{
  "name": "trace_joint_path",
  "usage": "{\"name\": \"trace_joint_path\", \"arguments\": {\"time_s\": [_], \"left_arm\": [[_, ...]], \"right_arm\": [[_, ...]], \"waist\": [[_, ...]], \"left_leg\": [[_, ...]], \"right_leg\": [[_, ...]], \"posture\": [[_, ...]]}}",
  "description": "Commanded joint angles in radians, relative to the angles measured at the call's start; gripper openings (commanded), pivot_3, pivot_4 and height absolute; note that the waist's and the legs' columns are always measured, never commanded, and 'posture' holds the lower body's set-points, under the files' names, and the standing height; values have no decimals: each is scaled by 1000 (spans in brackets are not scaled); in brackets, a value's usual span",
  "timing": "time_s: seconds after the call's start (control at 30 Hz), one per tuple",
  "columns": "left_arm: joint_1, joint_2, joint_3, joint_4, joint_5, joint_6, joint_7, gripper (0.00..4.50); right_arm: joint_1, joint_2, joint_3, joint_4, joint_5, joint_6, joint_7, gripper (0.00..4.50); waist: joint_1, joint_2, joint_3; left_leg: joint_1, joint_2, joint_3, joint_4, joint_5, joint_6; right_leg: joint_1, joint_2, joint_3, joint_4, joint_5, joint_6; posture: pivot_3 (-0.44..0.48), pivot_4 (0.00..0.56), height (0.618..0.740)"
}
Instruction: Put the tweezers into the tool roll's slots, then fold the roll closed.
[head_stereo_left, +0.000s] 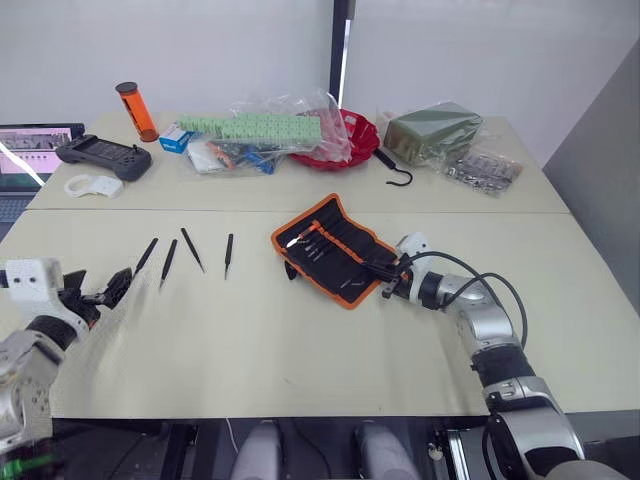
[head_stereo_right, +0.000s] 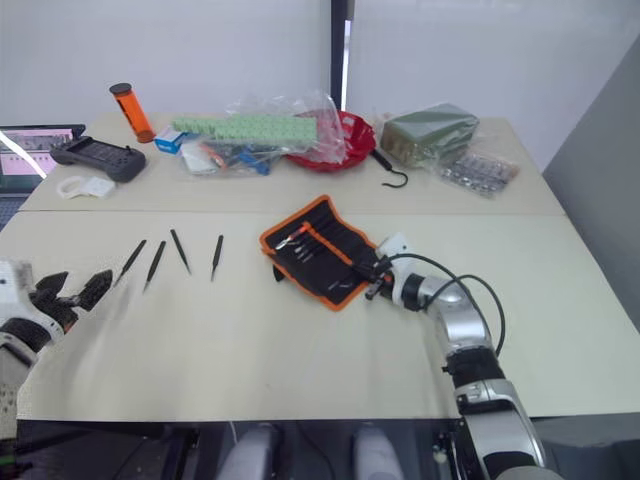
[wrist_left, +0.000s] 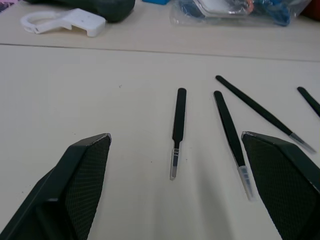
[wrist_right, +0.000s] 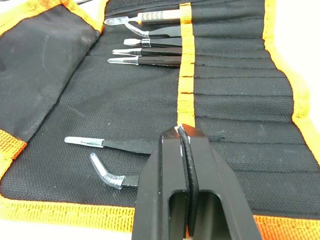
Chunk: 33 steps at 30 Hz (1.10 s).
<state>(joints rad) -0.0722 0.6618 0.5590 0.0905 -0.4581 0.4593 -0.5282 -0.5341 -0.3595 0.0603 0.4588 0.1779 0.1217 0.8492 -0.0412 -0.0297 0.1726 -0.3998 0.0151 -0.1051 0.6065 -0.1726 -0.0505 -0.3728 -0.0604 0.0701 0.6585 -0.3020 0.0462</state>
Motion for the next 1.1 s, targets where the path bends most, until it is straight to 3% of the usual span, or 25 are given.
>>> {"name": "trace_joint_path", "arguments": {"time_s": [0.03,0.33,0.37,0.4,0.77,1.1], "left_arm": [[-59,32,-51,94,45,-55,-35,4443],[-234,40,-152,375,117,-153,-86,4443],[-249,40,-160,395,126,-161,-85,3914],[-262,40,-168,411,133,-168,-88,3741],[-275,55,-193,496,179,-208,-92,65],[-256,80,-151,479,158,-220,-80,26]], "right_arm": [[20,-16,-15,-13,-6,20,-20,0],[44,-26,-18,-64,1,46,-36,0],[46,-26,-18,-67,1,48,-37,0],[47,-26,-17,-70,1,50,-38,0],[45,-22,-19,-74,2,56,-47,0],[15,-4,-25,-66,8,48,-56,0]], "waist": [[1,0,0],[6,0,0],[6,0,0],[6,0,0],[7,0,0],[-2,0,0]], "left_leg": [[0,0,0,0,0,0],[0,0,0,1,0,0],[0,0,0,1,0,0],[0,0,0,1,0,0],[0,0,-1,1,0,0],[0,0,0,0,0,0]], "right_leg": [[0,0,0,0,0,0],[0,0,0,2,0,0],[-1,0,0,2,0,0],[0,0,0,2,0,0],[0,0,0,4,0,0],[-1,0,0,4,0,0]], "posture": [[0,150,740],[0,150,740],[0,150,740],[0,150,740],[0,150,740],[0,150,740]]}}
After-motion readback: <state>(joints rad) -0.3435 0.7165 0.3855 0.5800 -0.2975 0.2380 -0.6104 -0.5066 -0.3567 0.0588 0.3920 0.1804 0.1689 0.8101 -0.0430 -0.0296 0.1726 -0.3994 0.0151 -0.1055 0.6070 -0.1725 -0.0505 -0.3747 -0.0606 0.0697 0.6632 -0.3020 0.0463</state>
